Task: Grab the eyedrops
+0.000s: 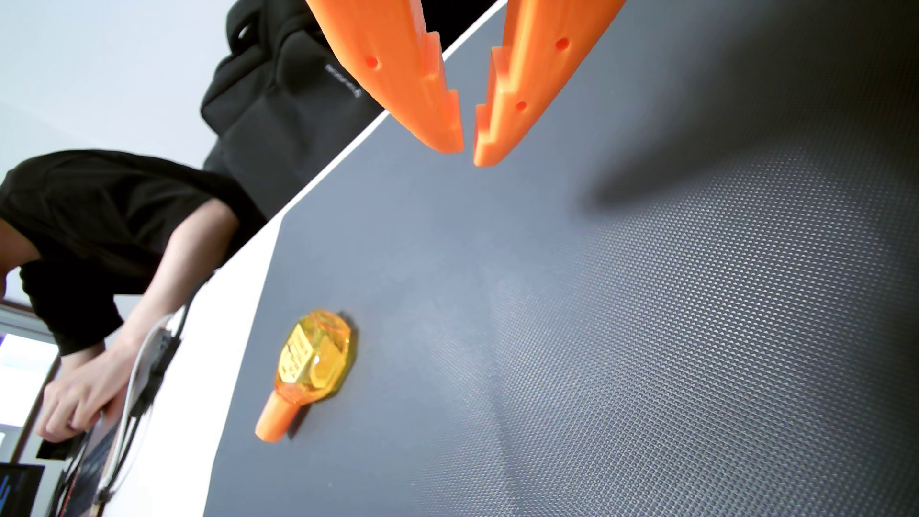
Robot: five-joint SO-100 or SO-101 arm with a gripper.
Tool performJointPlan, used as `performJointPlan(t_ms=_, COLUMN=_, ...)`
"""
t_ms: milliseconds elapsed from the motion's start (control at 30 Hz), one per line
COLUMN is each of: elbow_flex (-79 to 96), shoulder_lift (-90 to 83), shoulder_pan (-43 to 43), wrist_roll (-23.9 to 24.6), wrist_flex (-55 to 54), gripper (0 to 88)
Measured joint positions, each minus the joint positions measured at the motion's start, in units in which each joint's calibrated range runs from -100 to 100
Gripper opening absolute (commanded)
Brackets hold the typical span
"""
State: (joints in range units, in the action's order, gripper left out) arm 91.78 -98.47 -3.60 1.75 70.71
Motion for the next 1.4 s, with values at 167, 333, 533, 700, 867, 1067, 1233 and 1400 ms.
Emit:
performJointPlan(t_ms=167, elbow_flex=0.18, shoulder_lift=0.0, shoulder_pan=0.0, wrist_roll=-0.1, wrist_flex=-0.52, gripper=1.0)
performJointPlan(t_ms=333, elbow_flex=0.54, shoulder_lift=-0.08, shoulder_pan=0.0, wrist_roll=-0.1, wrist_flex=-6.19, gripper=1.0)
performJointPlan(t_ms=533, elbow_flex=-4.7, shoulder_lift=0.0, shoulder_pan=-2.77, wrist_roll=-0.1, wrist_flex=-3.66, gripper=1.3)
performJointPlan(t_ms=700, elbow_flex=-8.58, shoulder_lift=-0.08, shoulder_pan=-3.22, wrist_roll=-0.37, wrist_flex=-0.78, gripper=1.6)
performJointPlan(t_ms=867, elbow_flex=-10.84, shoulder_lift=5.68, shoulder_pan=-3.22, wrist_roll=-0.42, wrist_flex=-1.57, gripper=9.2)
performJointPlan(t_ms=1067, elbow_flex=-20.86, shoulder_lift=19.67, shoulder_pan=-3.22, wrist_roll=-0.89, wrist_flex=-1.83, gripper=10.1)
performJointPlan(t_ms=1233, elbow_flex=-33.5, shoulder_lift=36.2, shoulder_pan=-3.22, wrist_roll=-2.2, wrist_flex=-1.83, gripper=11.0)
performJointPlan(t_ms=1400, elbow_flex=-44.24, shoulder_lift=53.16, shoulder_pan=-3.22, wrist_roll=-2.93, wrist_flex=-1.83, gripper=21.0)
